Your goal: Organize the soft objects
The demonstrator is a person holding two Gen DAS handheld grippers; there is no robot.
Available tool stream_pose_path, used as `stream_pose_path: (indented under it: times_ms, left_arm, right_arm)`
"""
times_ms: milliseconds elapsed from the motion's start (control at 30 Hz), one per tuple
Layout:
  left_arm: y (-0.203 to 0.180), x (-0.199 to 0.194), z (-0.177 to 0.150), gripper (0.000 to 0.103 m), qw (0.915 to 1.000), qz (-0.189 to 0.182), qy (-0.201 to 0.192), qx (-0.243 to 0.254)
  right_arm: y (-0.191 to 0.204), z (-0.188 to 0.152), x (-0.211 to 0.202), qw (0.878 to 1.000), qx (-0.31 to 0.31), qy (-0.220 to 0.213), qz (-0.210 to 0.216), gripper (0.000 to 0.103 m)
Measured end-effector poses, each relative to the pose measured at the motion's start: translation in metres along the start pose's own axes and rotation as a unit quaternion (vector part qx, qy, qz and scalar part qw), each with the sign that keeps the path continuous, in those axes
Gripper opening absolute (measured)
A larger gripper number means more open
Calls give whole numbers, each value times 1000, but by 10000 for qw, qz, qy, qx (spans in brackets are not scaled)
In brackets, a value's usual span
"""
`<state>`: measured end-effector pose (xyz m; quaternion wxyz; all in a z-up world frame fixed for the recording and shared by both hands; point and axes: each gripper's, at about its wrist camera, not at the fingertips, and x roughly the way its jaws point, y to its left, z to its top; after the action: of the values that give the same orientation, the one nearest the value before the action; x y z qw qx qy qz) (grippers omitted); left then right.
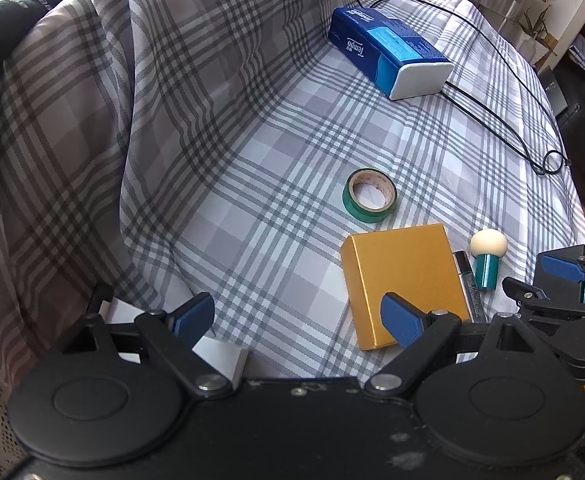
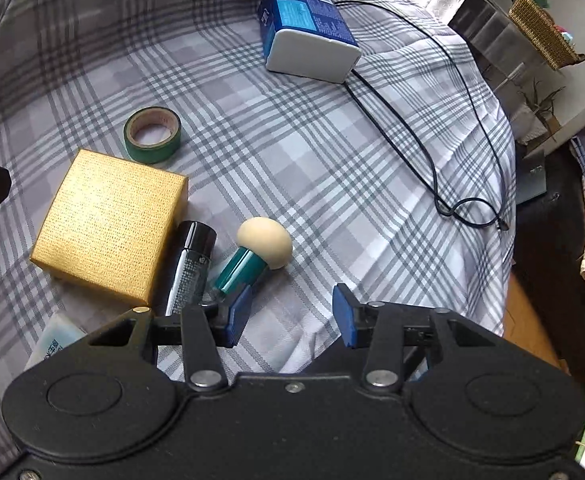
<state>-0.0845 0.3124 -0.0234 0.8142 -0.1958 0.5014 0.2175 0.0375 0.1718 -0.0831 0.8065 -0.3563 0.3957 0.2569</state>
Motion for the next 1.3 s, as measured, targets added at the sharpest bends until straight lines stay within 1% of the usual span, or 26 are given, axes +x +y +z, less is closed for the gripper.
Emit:
stream_pose_path:
  times_ms: [100, 200, 267, 367, 433, 500, 600, 667, 733, 800, 867, 967, 1000, 1067, 1133, 1233, 1300]
  left_arm:
    - [-1, 3, 0, 90, 10000, 2, 44, 9]
    - [1, 6, 0, 90, 9999, -25, 126, -34]
    - [2, 6, 0, 90, 9999, -8, 129, -68]
    - [4, 5, 0, 90, 9999, -19, 120, -100]
    - [4, 4, -1, 90, 9999, -37, 113, -101]
    - [5, 3, -1, 90, 9999, -41, 99, -101]
    - [6, 1, -2, 90, 9999, -40, 87, -128]
    - [7, 0, -1, 90, 9999, -17, 70, -142]
    - [8, 0, -1, 90, 9999, 0, 63, -156]
    - [9, 0, -1, 90, 9998, 19, 70, -166]
    - [9, 2, -1, 90, 9998, 57, 79, -168]
    - [9, 5, -1, 90, 9997, 114, 118, -174]
    - [9, 6, -1, 90, 9997, 128, 133, -178]
    - [9, 9, 0, 90, 9996, 158, 169, -184]
    - [8, 11, 0, 90, 9995, 167, 209, -173]
    - [5, 13, -1, 90, 9995, 172, 245, -104]
    - [4, 14, 0, 90, 9995, 195, 237, -79]
  right_arm:
    - [4, -5, -1, 9997, -140, -31, 199, 44]
    - [12, -14, -11, 9985, -271, -13, 470, 44]
    - [16, -21, -21, 9975, -72, 7, 696, 44]
    - [21, -33, -34, 9919, 564, 117, 1136, 45]
    - [28, -41, -41, 9886, 910, 115, 1191, 48]
    - [36, -49, -46, 9866, 1158, 76, 1143, 48]
    - [48, -56, -54, 9885, 1150, -52, 980, 48]
    - [56, -59, -57, 9921, 805, -93, 956, 48]
    - [65, -60, -60, 9961, 234, -184, 835, 48]
    - [74, -61, -62, 9964, -426, -304, 669, 48]
    - [79, -62, -62, 9928, -917, -387, 661, 48]
    - [89, -64, -58, 9832, -1567, -398, 845, 48]
    - [93, -66, -56, 9796, -1792, -427, 802, 48]
    - [100, -71, -53, 9713, -2250, -613, 469, 48]
    - [102, -72, -49, 9658, -2468, -734, 292, 48]
    - [98, -65, -41, 9618, -2614, -633, 507, 48]
    - [96, -61, -36, 9565, -2785, -596, 634, 48]
